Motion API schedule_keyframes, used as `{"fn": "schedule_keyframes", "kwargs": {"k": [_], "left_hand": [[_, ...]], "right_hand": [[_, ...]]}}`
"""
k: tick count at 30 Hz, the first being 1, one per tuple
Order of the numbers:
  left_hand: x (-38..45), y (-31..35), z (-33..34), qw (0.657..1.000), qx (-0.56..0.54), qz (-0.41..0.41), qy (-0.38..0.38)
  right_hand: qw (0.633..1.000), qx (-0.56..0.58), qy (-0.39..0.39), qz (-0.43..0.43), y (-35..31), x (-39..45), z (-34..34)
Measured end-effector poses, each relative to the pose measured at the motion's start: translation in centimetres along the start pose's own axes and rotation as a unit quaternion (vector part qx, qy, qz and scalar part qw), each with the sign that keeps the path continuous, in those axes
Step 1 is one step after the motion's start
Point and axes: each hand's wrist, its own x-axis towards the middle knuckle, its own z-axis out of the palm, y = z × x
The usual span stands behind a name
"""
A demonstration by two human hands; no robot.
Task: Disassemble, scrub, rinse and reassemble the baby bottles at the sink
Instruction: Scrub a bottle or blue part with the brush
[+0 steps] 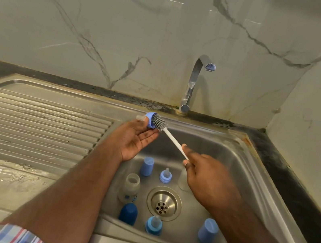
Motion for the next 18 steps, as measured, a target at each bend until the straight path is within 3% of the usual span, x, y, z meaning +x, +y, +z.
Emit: {"fn": "schedule_keyframes", "kwargs": {"k": [6, 12, 18], "left_hand": [[-0.2, 0.2, -0.3, 1.000, 0.018, -0.003, -0.007], [-0.4, 0.4, -0.4, 0.999, 0.011, -0.007, -0.035], [-0.5, 0.3, -0.2, 0.999, 0.031, 0.010, -0.043]], "right_hand": [[0.996, 0.090, -0.021, 0.020, 0.3, -0.2, -0.7], [0.999, 0.026, -0.018, 0.018, 0.1, -0.1, -0.5], [0.987, 0.141, -0.068, 0.040, 1.1, 0.0, -1.0]]}}
